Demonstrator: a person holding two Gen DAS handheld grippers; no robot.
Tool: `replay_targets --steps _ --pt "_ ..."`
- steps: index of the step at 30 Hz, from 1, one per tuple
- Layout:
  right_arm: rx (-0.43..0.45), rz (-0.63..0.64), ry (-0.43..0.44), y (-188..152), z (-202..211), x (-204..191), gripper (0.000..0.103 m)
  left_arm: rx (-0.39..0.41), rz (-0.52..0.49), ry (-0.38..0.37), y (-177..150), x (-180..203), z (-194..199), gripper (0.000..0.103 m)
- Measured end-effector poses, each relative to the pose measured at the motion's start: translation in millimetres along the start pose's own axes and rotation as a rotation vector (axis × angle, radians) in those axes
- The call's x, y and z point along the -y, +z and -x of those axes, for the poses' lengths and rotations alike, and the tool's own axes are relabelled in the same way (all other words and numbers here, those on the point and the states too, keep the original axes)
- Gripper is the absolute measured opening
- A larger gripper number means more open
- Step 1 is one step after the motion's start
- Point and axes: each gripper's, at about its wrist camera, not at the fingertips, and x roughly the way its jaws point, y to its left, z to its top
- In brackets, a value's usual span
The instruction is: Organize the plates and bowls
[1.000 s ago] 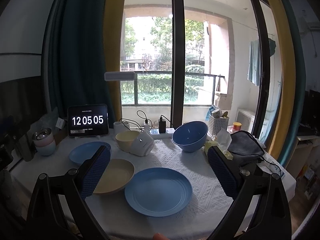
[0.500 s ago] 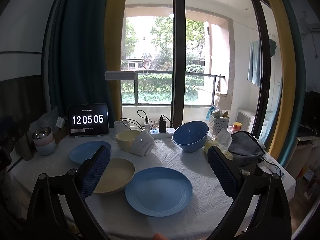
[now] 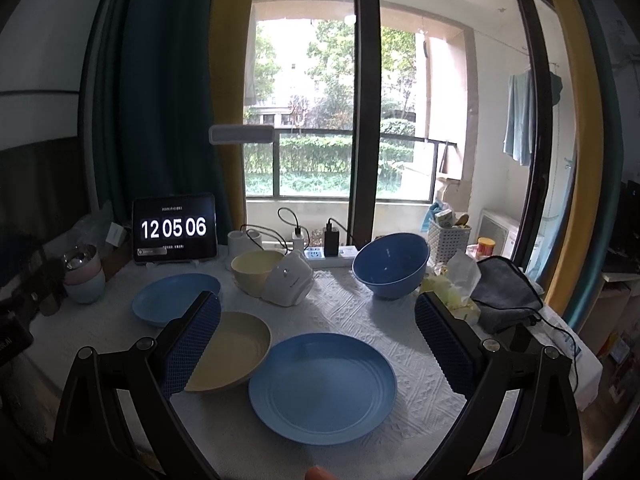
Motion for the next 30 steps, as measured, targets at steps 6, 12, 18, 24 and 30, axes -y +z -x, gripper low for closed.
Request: replay_targets --steps 6,12,18,24,30 --pt "-0.054 0.000 0.007 -2 -30 -2 0.100 -0.077 0.013 -0.013 -9 -4 -32 0.099" --pt "-0.120 0.005 0.032 -4 -61 -6 0.100 -0.150 0.002 -0.012 -18 -7 -66 0.098" --pt "-0.196 0.004 0.068 -15 -97 -12 0.099 -0.236 0.021 -0.002 -34 -15 -99 0.098" --pt "-0.274 0.019 0.089 -27 -132 -20 0.094 -0.316 0.032 0.014 -53 -23 -126 0.098" --pt "-0.338 0.032 0.116 -39 -158 -28 0.087 -0.371 0.033 0.012 -66 -27 -146 0.097"
